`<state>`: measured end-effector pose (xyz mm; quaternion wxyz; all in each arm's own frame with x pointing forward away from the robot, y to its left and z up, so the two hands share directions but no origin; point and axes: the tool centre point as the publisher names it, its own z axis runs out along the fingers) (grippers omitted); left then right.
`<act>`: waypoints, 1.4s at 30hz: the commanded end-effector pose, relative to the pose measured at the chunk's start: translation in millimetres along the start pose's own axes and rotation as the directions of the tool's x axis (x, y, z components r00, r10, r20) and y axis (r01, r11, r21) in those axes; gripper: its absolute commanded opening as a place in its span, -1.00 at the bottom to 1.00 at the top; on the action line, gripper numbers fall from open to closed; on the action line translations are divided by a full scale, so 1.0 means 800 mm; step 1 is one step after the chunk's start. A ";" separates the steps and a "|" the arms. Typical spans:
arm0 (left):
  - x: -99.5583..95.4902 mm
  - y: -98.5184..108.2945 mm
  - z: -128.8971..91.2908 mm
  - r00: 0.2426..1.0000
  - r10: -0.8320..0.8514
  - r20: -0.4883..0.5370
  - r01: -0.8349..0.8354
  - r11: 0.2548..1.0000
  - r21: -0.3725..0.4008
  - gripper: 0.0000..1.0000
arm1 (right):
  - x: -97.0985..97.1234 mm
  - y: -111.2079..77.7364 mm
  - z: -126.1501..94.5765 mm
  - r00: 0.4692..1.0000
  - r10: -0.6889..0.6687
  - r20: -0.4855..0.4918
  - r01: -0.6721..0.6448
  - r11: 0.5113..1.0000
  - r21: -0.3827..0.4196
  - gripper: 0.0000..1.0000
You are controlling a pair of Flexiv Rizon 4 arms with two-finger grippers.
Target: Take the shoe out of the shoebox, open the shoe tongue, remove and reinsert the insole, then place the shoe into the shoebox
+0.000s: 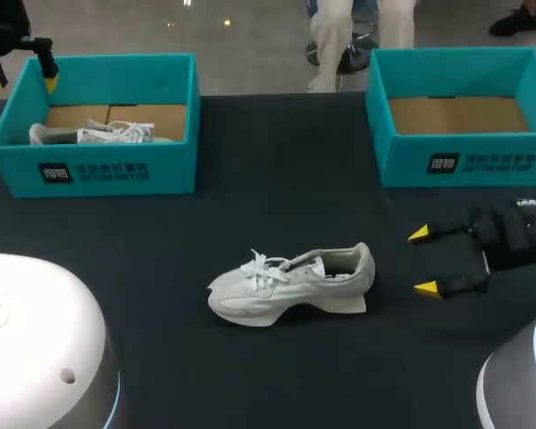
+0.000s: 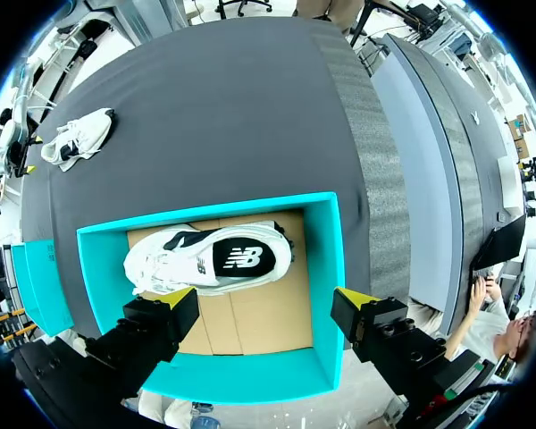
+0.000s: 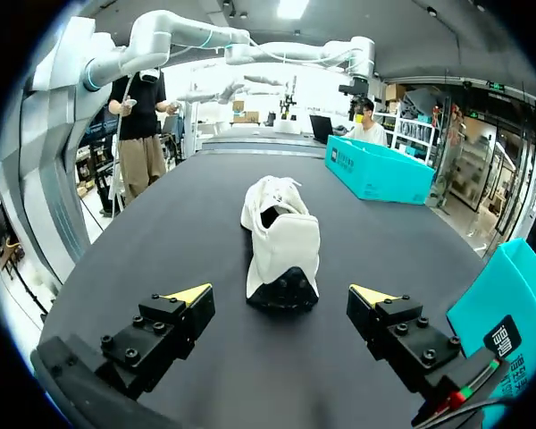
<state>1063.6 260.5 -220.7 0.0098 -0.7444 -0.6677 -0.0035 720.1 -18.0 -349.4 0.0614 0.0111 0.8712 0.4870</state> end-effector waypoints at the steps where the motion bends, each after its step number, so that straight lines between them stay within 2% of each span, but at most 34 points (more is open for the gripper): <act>1: 0.000 0.000 0.000 1.000 0.001 0.000 -0.001 1.000 0.000 1.00 | -0.012 -0.011 0.010 1.000 -0.002 -0.019 0.001 1.000 -0.032 1.00; 6: 0.000 0.000 0.000 1.000 0.001 0.000 -0.001 1.000 0.000 1.00 | -0.013 -0.013 0.022 1.000 0.007 -0.001 -0.007 1.000 0.003 1.00; 26: 0.000 0.000 0.000 1.000 0.001 0.000 -0.001 1.000 0.000 1.00 | -0.010 -0.033 0.077 0.997 0.072 -0.003 -0.072 0.997 -0.020 1.00; 42: 0.000 0.000 0.000 1.000 0.001 0.000 -0.001 1.000 0.000 1.00 | -0.004 -0.027 0.107 0.997 0.073 -0.011 -0.073 0.994 -0.075 1.00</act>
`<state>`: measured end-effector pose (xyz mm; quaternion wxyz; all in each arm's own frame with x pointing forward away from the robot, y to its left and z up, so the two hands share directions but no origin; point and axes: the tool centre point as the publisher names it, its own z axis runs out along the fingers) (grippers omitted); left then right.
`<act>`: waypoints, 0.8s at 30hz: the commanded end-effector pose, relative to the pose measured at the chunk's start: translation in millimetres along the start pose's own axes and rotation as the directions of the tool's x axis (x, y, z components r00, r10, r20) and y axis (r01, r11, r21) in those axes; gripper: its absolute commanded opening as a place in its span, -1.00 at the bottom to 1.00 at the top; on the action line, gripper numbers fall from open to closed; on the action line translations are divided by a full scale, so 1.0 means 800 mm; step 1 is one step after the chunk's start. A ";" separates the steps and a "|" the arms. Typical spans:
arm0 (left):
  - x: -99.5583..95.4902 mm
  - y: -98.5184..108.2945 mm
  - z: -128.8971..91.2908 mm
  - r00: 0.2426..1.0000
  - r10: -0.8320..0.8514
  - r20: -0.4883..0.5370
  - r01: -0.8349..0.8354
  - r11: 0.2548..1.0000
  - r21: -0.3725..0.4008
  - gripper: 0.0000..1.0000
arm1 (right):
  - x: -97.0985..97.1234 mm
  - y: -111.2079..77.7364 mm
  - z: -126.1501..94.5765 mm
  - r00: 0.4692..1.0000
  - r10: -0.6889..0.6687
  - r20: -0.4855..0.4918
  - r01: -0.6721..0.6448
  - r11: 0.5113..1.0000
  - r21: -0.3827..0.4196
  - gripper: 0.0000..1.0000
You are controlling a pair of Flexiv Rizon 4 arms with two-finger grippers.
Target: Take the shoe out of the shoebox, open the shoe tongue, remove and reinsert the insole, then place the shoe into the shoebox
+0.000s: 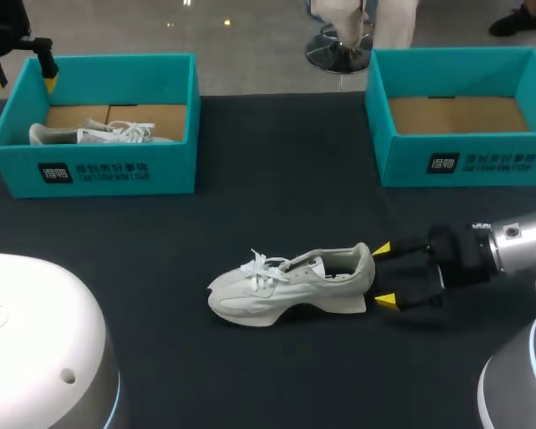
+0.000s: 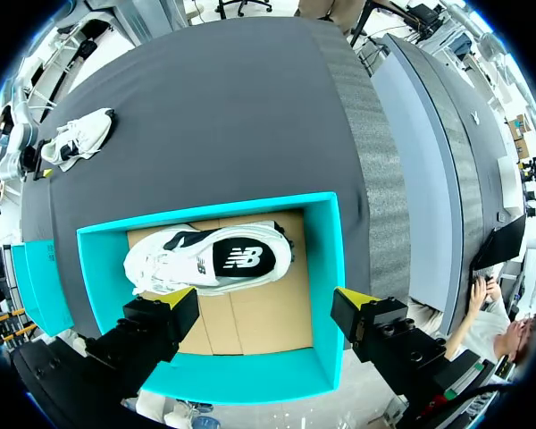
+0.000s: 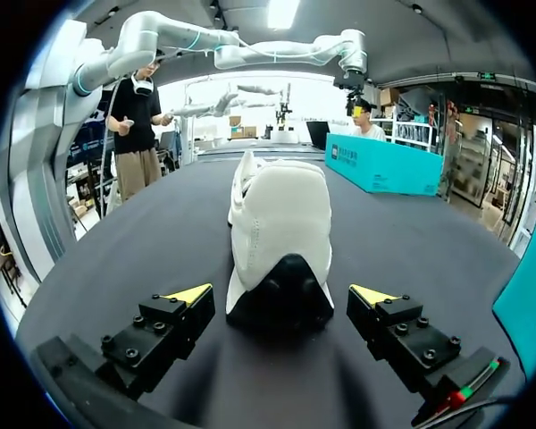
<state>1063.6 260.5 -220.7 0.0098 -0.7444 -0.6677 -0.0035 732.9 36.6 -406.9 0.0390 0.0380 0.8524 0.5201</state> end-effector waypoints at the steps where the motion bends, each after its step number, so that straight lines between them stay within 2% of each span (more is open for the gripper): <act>1: 0.000 0.000 0.000 1.000 0.001 0.000 -0.001 1.000 0.000 1.00 | 0.000 0.000 0.011 1.000 0.000 0.002 0.000 1.000 -0.005 1.00; 24: 0.000 0.000 0.000 1.000 0.001 0.000 -0.001 1.000 0.000 1.00 | 0.000 -0.003 0.058 0.999 0.002 -0.050 -0.005 0.998 -0.063 1.00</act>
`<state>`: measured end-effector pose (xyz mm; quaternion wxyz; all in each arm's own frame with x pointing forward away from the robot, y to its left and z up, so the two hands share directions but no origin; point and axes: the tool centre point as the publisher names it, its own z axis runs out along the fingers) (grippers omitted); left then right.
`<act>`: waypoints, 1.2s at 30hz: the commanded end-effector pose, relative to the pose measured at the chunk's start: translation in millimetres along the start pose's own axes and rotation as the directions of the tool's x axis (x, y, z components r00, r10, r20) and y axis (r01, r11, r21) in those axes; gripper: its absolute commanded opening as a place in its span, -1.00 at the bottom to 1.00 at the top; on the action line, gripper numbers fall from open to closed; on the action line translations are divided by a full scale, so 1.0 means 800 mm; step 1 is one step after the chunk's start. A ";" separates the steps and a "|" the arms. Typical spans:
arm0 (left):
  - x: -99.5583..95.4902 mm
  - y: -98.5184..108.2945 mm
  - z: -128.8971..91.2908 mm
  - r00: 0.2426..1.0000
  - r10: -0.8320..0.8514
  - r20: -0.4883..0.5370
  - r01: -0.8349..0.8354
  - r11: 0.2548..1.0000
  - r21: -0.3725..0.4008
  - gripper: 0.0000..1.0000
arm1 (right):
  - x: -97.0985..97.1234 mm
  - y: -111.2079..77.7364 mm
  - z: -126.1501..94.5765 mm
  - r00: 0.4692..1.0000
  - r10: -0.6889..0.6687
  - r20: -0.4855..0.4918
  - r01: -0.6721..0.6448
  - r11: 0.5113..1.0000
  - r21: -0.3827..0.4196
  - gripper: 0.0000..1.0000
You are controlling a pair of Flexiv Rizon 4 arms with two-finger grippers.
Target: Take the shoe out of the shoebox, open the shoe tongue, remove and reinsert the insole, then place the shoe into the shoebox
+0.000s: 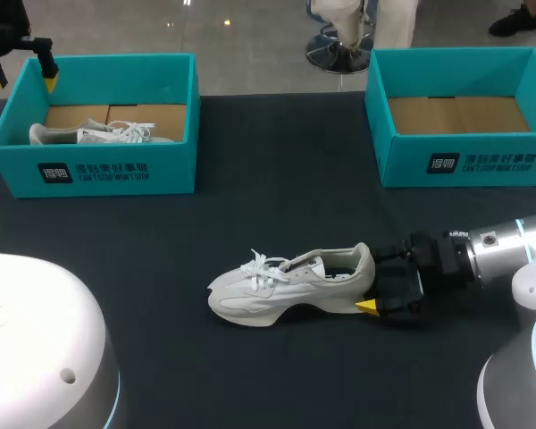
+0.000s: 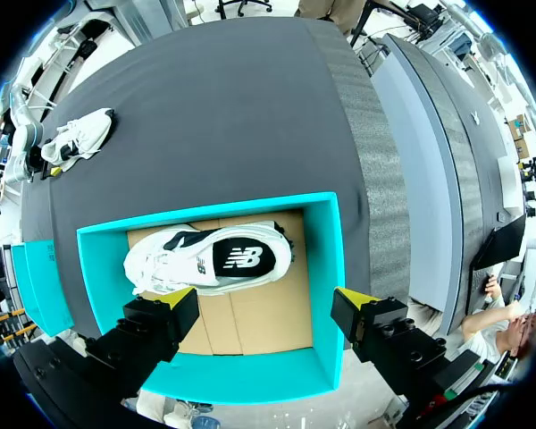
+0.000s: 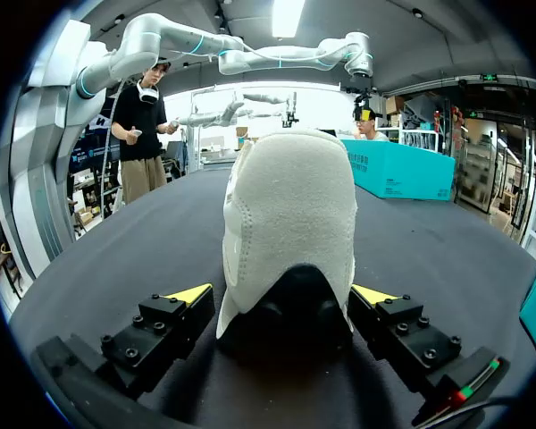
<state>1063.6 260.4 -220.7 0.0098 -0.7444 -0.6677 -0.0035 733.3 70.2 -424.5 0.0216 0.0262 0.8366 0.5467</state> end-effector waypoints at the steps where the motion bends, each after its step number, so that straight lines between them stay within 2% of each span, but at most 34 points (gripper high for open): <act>1: 0.000 0.000 0.000 1.000 0.001 0.000 -0.001 1.000 0.000 1.00 | -0.005 -0.004 0.011 1.000 0.003 -0.009 -0.003 1.000 -0.003 1.00; 21: 0.000 0.000 0.000 1.000 0.001 0.000 -0.001 1.000 0.000 1.00 | -0.003 -0.007 0.023 1.000 0.015 -0.016 -0.015 1.000 -0.013 1.00; 22: 0.000 0.000 0.000 1.000 0.001 0.000 -0.001 1.000 0.000 1.00 | -0.003 -0.007 0.024 1.000 0.015 -0.014 -0.015 1.000 -0.014 0.58; 23: 0.000 0.000 0.000 1.000 0.001 0.000 -0.001 1.000 0.000 1.00 | -0.003 -0.007 0.024 1.000 0.015 -0.013 -0.015 1.000 -0.014 -0.10; 25: 0.000 0.000 0.000 1.000 0.001 0.000 -0.001 1.000 0.000 1.00 | -0.003 -0.008 0.024 1.000 0.016 -0.008 -0.016 1.000 -0.015 -1.00; 36: 0.000 0.000 0.000 1.000 0.001 0.000 -0.001 1.000 0.000 1.00 | -0.002 -0.010 0.025 1.000 0.024 0.005 -0.023 0.999 -0.027 -1.00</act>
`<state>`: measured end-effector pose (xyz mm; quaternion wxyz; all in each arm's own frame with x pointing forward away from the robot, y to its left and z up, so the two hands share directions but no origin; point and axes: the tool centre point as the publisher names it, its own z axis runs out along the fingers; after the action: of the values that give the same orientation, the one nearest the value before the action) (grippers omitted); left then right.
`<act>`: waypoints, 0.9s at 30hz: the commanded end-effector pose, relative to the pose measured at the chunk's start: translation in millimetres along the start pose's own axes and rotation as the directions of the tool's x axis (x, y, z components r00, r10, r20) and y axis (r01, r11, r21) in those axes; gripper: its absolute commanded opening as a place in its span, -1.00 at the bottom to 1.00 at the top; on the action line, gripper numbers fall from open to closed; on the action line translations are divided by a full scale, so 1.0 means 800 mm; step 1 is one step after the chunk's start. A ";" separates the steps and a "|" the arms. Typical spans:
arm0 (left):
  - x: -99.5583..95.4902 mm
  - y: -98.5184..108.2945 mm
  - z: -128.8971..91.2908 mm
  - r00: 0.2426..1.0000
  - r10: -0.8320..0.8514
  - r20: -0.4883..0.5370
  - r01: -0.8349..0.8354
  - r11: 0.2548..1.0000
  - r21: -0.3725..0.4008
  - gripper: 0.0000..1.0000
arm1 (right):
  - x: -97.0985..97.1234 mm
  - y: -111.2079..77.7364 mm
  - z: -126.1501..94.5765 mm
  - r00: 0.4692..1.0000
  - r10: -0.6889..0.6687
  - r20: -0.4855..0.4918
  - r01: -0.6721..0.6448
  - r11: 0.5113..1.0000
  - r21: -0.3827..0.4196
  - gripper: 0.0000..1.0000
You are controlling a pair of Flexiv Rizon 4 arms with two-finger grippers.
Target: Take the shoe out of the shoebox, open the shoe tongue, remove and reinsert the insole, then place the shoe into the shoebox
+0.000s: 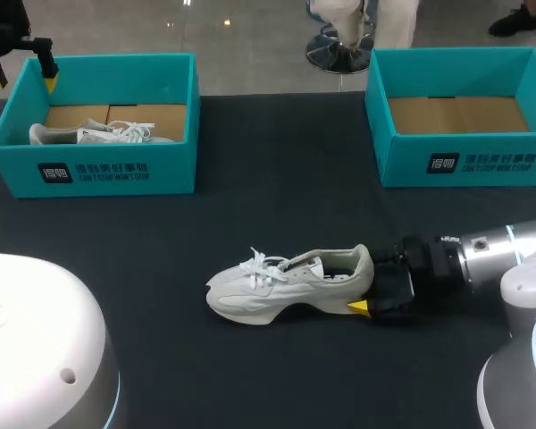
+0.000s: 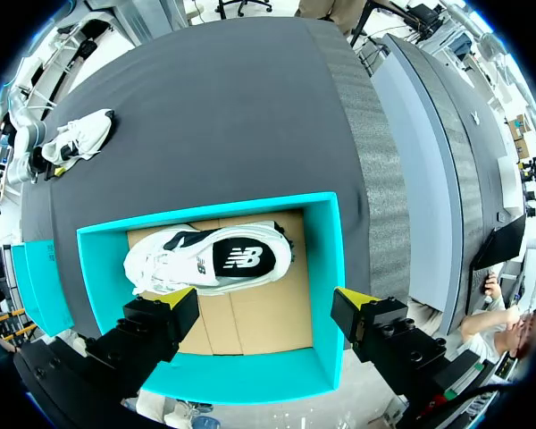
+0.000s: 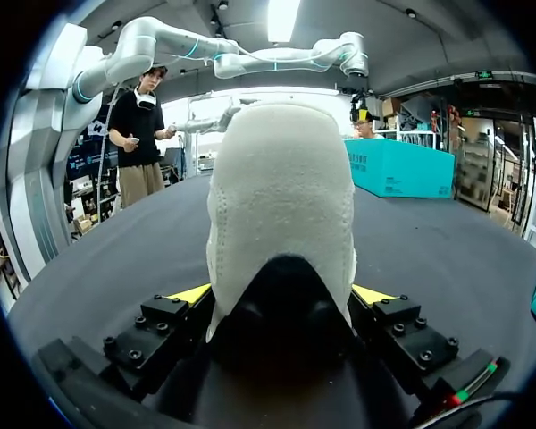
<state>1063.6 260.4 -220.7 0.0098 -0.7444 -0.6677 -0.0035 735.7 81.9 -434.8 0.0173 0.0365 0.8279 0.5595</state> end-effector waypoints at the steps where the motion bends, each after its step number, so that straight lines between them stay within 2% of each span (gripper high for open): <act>1: 0.000 0.000 0.000 1.000 0.001 0.000 -0.001 1.000 0.000 1.00 | 0.000 -0.004 0.006 1.000 0.001 0.002 -0.001 1.000 0.004 -1.00; 16: 0.000 0.000 0.000 1.000 0.001 0.000 -0.001 1.000 0.000 1.00 | 0.000 -0.004 0.006 1.000 0.001 0.002 -0.001 1.000 0.004 -1.00; 23: -0.047 -0.042 -0.006 0.998 -0.052 0.022 0.052 0.999 -0.006 1.00 | 0.000 -0.004 0.006 1.000 0.001 0.002 -0.001 1.000 0.004 -1.00; 27: -0.086 -0.066 -0.004 0.994 -0.101 0.036 0.101 0.995 0.007 1.00 | 0.000 -0.004 0.006 1.000 0.001 0.002 -0.001 1.000 0.004 -1.00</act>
<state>1026.3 211.0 -218.0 0.0085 -0.7134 -0.7000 0.0325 735.7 81.8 -435.0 0.0177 0.0366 0.8278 0.5595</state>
